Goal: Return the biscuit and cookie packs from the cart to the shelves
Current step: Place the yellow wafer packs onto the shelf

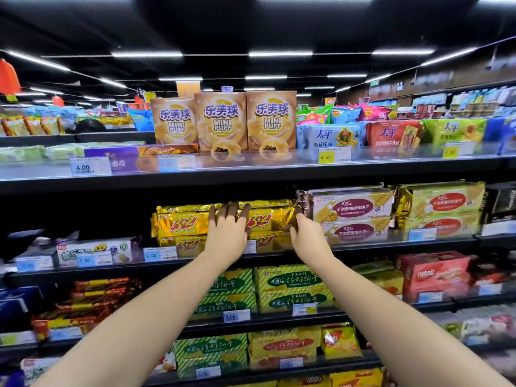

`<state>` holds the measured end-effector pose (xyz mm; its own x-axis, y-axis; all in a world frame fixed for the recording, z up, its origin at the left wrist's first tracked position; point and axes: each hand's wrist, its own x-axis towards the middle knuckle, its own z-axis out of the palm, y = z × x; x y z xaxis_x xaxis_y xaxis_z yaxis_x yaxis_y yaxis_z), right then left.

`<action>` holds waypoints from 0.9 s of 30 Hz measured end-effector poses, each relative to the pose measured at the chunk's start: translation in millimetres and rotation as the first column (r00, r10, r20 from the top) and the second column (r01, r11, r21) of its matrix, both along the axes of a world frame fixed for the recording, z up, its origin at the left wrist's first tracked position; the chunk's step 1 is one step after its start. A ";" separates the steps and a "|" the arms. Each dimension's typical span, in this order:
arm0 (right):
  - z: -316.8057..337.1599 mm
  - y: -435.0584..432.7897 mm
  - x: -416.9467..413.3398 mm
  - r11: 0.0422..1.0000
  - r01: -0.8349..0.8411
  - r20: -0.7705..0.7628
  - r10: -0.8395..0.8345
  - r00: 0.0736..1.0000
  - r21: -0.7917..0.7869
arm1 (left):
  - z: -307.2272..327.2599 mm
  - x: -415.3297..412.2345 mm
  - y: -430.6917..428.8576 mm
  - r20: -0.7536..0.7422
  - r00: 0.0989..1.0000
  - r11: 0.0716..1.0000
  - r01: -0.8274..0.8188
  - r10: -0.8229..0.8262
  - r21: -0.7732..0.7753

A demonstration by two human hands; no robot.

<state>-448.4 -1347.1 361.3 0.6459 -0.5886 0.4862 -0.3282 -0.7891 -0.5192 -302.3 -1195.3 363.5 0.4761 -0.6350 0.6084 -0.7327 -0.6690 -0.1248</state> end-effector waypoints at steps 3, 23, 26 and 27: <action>-3.5 2.9 -6.7 0.999 -0.032 0.014 0.032 0.999 -0.012 | -5.5 -10.7 3.9 0.036 0.999 0.999 0.034 -0.035 0.026; -118.4 124.5 -17.0 0.878 -0.469 -0.431 0.387 0.815 -0.097 | -133.7 -95.4 186.8 -0.356 0.890 0.938 -0.182 0.285 0.296; -129.1 175.5 3.8 0.834 -0.550 -0.523 0.453 0.722 -0.037 | -145.2 -92.3 250.3 -0.377 0.847 0.908 -0.251 0.374 0.337; -131.5 195.5 12.0 0.818 -0.575 -0.544 0.469 0.695 -0.030 | -148.6 -90.0 273.5 -0.384 0.829 0.896 -0.277 0.406 0.348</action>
